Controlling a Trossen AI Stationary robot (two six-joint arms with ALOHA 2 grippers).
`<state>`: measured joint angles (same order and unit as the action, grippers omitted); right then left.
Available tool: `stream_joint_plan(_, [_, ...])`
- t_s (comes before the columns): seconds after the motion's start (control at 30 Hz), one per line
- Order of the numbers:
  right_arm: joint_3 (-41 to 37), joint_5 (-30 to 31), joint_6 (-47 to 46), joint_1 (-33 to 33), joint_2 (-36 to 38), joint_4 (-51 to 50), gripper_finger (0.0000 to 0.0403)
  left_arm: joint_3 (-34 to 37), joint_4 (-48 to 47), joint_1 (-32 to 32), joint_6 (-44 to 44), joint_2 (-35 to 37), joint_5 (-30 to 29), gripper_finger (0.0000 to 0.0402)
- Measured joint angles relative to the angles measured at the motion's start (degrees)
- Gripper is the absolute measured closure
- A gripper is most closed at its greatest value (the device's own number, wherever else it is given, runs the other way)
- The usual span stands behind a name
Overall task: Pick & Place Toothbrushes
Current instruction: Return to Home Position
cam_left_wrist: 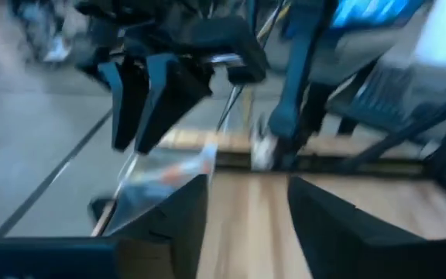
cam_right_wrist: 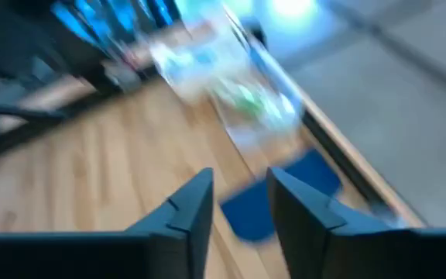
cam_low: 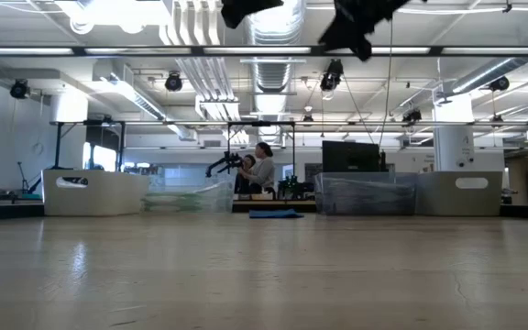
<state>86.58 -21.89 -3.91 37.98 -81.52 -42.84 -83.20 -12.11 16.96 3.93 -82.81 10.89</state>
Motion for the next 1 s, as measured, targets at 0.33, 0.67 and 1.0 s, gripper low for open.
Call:
stream_joint_plan(0.33, [-1.4, 12.6, -0.5, -16.5, 9.4, 9.0, 0.039, 2.3, -2.2, -1.6, -1.3, 7.3, 1.3, 0.0386])
stream_joint_plan(0.67, [-14.3, 13.1, -1.3, -24.0, 20.3, 15.7, 0.0394, 25.1, 9.1, -2.9, -5.6, 31.0, -3.5, 0.0398])
stream_joint_plan(1.0, [-27.9, 15.2, -2.3, -24.1, 34.0, 16.0, 0.0394, 41.9, 8.8, -2.9, -0.6, 52.6, -10.0, 0.0384])
